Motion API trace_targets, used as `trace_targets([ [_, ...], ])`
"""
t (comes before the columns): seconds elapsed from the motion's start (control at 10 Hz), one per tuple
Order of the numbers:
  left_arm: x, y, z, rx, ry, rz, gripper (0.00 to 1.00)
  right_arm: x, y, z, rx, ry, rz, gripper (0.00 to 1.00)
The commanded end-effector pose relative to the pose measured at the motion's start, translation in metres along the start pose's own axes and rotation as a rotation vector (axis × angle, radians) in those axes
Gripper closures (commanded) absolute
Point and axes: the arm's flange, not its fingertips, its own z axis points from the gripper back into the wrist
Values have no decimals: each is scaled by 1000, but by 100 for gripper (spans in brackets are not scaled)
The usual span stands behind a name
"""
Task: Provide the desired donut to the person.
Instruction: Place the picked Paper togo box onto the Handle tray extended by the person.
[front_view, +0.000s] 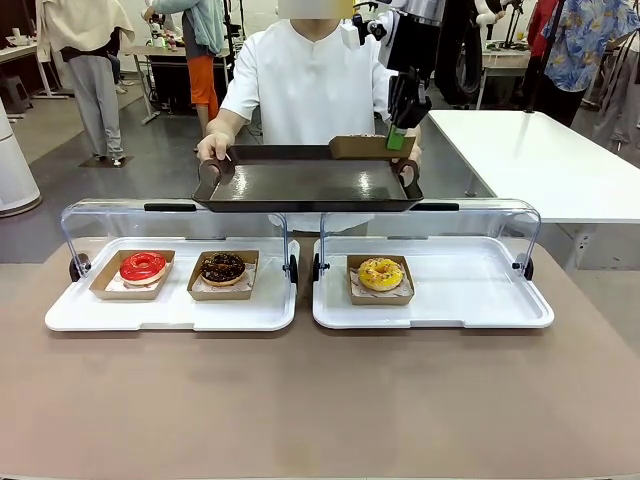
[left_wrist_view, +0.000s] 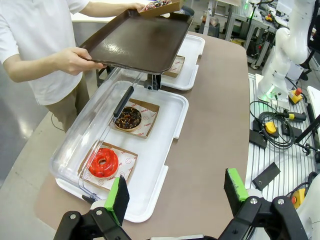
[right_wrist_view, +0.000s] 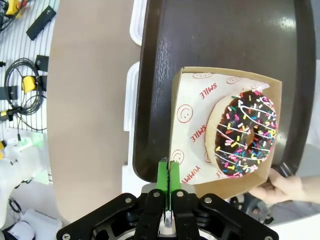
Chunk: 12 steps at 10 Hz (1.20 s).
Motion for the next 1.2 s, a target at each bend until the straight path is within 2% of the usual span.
trace_targets([
  [0.0,1,-1,2,-4,-14,-6,0,-5,-5,-10,12,-15,-1,99],
  [0.6,1,-1,2,-4,-14,-6,0,-11,-22,-35,-23,63,-73,99],
  [1.1,1,-1,2,-4,-14,-6,0,-15,-26,-43,14,53,-54,99],
])
